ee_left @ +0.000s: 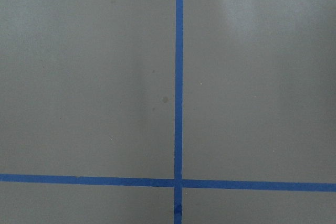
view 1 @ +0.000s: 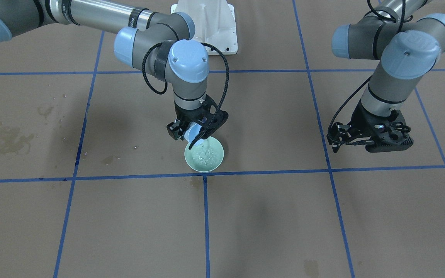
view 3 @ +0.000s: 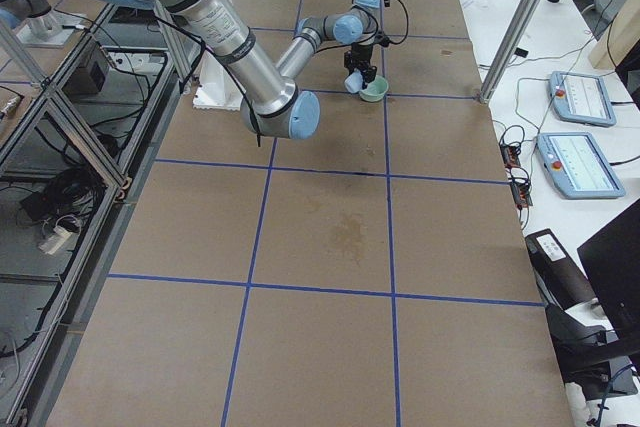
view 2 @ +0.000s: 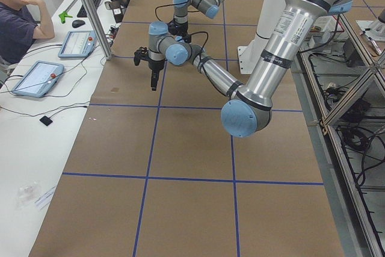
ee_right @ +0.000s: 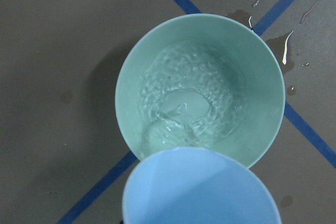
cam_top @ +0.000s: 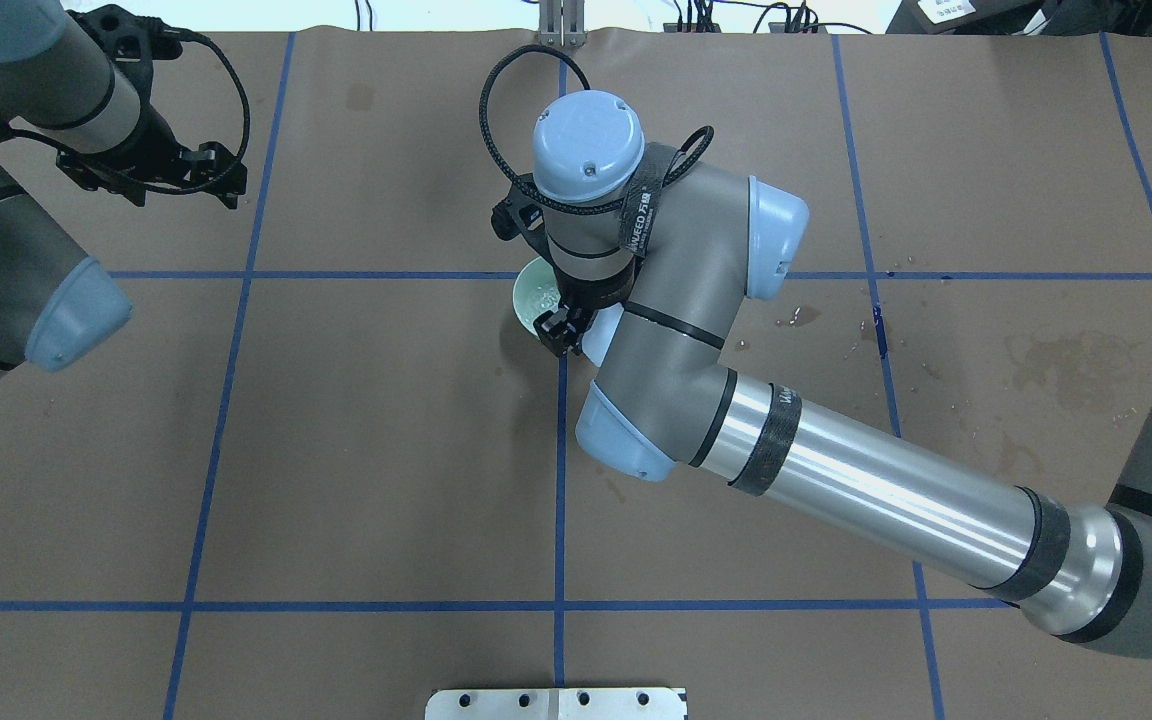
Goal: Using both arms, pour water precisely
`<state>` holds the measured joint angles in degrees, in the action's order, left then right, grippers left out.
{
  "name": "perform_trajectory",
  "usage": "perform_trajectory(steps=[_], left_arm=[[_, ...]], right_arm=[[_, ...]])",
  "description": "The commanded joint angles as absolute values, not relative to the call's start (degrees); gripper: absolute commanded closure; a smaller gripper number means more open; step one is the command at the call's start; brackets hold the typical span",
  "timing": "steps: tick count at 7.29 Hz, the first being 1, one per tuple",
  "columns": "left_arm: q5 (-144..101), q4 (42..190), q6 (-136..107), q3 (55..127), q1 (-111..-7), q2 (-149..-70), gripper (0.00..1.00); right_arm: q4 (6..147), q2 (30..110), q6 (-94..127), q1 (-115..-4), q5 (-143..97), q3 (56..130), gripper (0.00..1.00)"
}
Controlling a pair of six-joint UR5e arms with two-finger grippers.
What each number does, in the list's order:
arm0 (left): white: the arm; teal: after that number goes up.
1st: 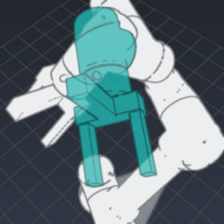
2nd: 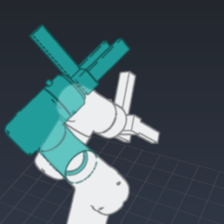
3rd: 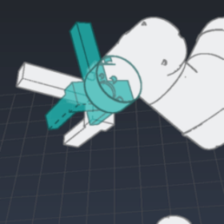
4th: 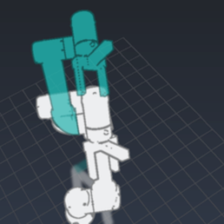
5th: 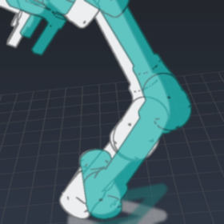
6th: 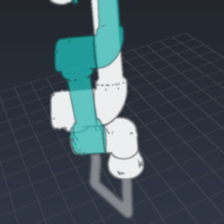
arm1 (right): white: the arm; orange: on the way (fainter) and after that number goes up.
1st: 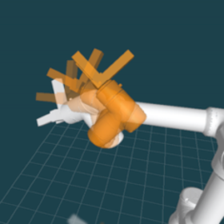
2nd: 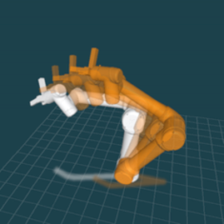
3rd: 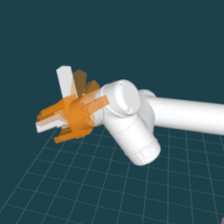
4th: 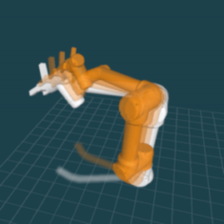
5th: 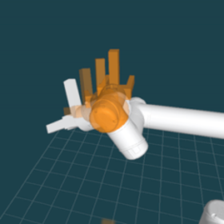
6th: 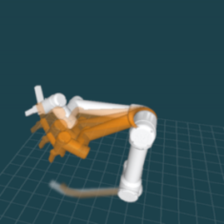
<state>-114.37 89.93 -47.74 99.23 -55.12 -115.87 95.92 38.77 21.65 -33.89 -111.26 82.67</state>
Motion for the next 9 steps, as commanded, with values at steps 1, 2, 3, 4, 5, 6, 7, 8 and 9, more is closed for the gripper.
perform_trajectory(steps=[1,2,3,4,5,6,7,8,9], left_arm=[[-114.3,89.9,-47.9,99.2,-55.0,-115.8,0.0],[-114.3,89.9,-48.0,99.1,-55.0,-115.8,0.0],[-114.3,89.9,-48.2,99.2,-55.0,-115.8,0.0],[-114.3,89.9,-49.6,99.2,-54.9,-115.9,0.0],[-114.3,90.0,-50.4,99.3,-54.9,-116.0,0.0],[-114.3,90.0,-52.2,99.7,-54.8,-116.0,0.0],[-114.3,90.0,-52.6,100.1,-54.8,-116.0,0.0],[-114.3,90.0,-52.7,100.3,-54.8,-115.9,0.0],[-114.4,89.9,-53.7,100.6,-54.8,-115.8,0.0]], right_arm=[[81.7,44.1,26.7,-34.7,-109.6,86.2,1.0],[73.0,49.0,30.5,-34.7,-107.0,88.5,1.0],[64.9,51.7,34.8,-34.8,-102.9,90.1,1.0],[58.9,54.3,37.2,-34.9,-98.5,91.2,1.0],[57.7,58.0,42.3,-34.3,-89.3,95.2,1.0],[57.6,63.9,50.7,-34.2,-83.7,101.2,1.0],[57.8,70.2,52.3,-34.4,-81.1,105.9,1.0],[58.2,77.4,54.5,-34.5,-75.6,108.7,1.0],[58.2,85.5,58.5,-34.5,-71.8,112.1,1.0]])
